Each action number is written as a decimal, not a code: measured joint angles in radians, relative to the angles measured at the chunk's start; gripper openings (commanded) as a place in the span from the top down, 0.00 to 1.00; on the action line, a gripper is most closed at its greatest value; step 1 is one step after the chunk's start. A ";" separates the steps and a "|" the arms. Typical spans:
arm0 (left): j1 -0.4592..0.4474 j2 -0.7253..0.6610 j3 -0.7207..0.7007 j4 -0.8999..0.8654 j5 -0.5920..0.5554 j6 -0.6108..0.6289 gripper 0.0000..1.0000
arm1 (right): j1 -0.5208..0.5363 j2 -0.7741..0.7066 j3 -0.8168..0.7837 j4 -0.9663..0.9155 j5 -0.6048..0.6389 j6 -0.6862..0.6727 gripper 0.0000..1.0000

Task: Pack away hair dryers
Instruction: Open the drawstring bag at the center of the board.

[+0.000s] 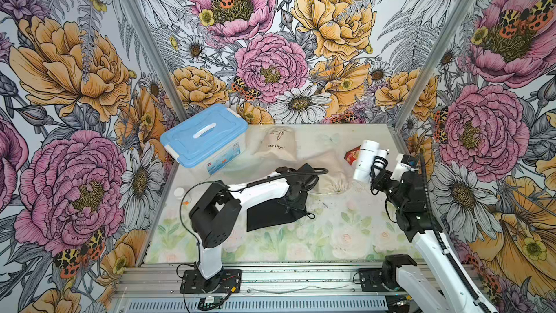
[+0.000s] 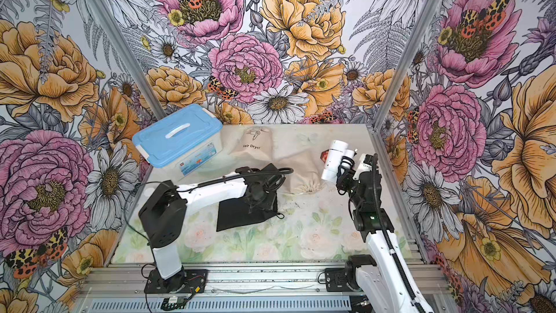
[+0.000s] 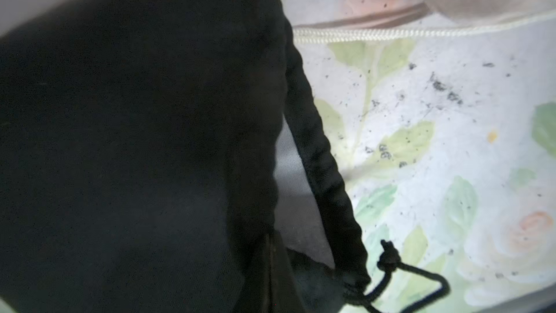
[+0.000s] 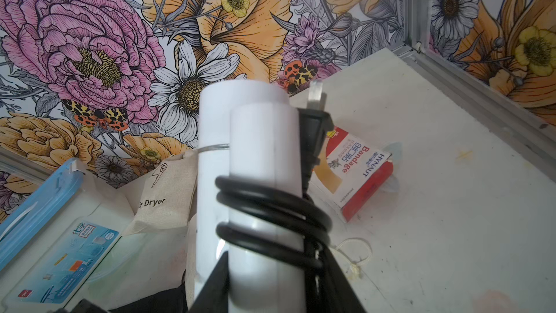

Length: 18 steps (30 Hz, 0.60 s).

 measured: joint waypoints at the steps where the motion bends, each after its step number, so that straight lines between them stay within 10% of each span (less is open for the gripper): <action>1: 0.011 -0.036 -0.017 -0.003 0.000 0.006 1.00 | 0.000 0.001 0.000 0.000 0.000 0.000 0.89; 18: 0.222 -0.311 -0.115 -0.043 -0.012 0.125 1.00 | 0.201 0.067 0.005 0.014 -0.023 0.000 0.89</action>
